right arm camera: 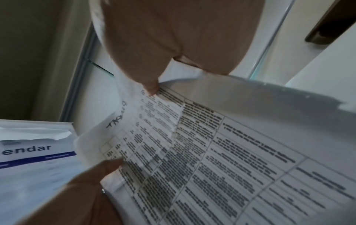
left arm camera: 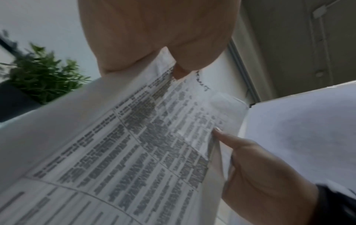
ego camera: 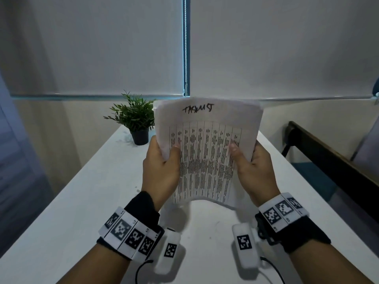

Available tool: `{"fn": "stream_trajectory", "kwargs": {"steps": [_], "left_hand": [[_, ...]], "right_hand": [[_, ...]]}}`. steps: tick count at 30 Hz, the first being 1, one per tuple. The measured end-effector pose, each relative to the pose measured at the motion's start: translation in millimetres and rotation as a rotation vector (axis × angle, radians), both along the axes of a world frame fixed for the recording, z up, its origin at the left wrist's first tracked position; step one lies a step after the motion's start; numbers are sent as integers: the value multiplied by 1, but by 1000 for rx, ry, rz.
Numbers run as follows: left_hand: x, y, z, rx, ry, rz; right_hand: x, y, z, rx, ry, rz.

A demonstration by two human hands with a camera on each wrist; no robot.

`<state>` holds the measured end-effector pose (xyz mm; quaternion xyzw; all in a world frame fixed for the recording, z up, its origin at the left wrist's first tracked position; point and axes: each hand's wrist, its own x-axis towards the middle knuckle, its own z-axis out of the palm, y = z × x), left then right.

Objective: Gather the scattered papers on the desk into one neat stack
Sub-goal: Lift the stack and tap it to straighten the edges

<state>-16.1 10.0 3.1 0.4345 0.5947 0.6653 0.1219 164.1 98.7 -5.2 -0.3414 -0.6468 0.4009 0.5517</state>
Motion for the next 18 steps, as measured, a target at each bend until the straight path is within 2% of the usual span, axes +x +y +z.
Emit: {"fn": "stream_trajectory", "kwargs": {"steps": [5, 9, 12, 15, 17, 18], "left_hand": [[4, -5, -1, -15, 34, 76], [0, -7, -28, -242, -45, -19], [-10, -1, -48, -345, -120, -71], [-38, 18, -90, -488, -148, -148], [-74, 47, -142, -624, -175, -170], [-86, 59, -157, -676, -175, -178]], "right_hand": [[-2, -2, -4, 22, -35, -31], [3, 3, -39, -108, -160, 30], [6, 14, -58, -170, -254, 63], [11, 27, -67, -242, -512, 114], [12, 30, -66, -316, -659, 127], [12, 32, -66, -342, -701, 120]]}}
